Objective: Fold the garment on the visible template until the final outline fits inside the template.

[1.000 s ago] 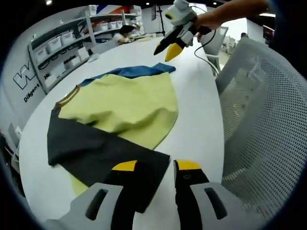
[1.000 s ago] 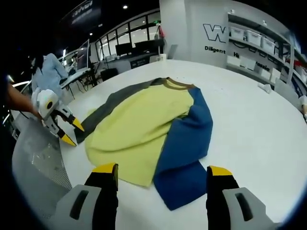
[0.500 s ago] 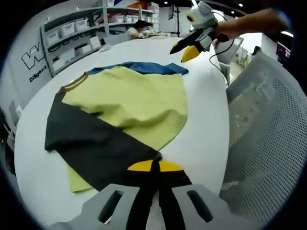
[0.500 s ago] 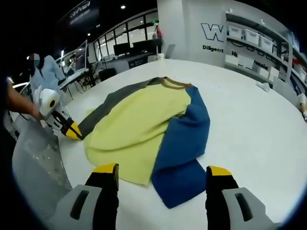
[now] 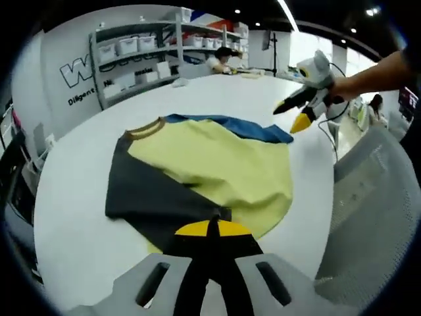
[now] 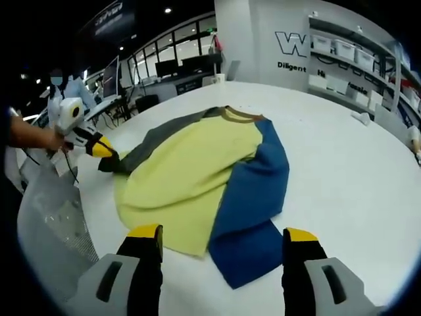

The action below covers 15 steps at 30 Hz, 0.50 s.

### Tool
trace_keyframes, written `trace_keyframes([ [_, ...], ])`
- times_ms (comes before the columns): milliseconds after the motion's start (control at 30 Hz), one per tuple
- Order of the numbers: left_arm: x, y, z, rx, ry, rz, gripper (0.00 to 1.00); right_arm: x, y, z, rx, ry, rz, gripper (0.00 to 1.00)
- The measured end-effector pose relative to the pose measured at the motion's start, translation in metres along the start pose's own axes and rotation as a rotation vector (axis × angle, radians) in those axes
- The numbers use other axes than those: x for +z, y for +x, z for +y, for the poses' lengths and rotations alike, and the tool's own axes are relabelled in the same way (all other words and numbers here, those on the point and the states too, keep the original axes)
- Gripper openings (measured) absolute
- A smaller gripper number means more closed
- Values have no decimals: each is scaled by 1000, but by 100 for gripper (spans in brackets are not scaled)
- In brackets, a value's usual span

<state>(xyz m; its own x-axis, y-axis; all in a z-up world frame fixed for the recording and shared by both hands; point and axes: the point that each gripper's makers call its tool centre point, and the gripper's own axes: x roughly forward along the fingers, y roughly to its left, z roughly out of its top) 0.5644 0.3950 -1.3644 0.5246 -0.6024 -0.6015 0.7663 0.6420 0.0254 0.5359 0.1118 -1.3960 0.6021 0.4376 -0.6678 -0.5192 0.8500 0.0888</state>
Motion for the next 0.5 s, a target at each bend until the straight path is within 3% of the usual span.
trace_keyframes([
  [500,54,-54,126,219,-32,-78,2,-3,-2,2,-2,9,1,72],
])
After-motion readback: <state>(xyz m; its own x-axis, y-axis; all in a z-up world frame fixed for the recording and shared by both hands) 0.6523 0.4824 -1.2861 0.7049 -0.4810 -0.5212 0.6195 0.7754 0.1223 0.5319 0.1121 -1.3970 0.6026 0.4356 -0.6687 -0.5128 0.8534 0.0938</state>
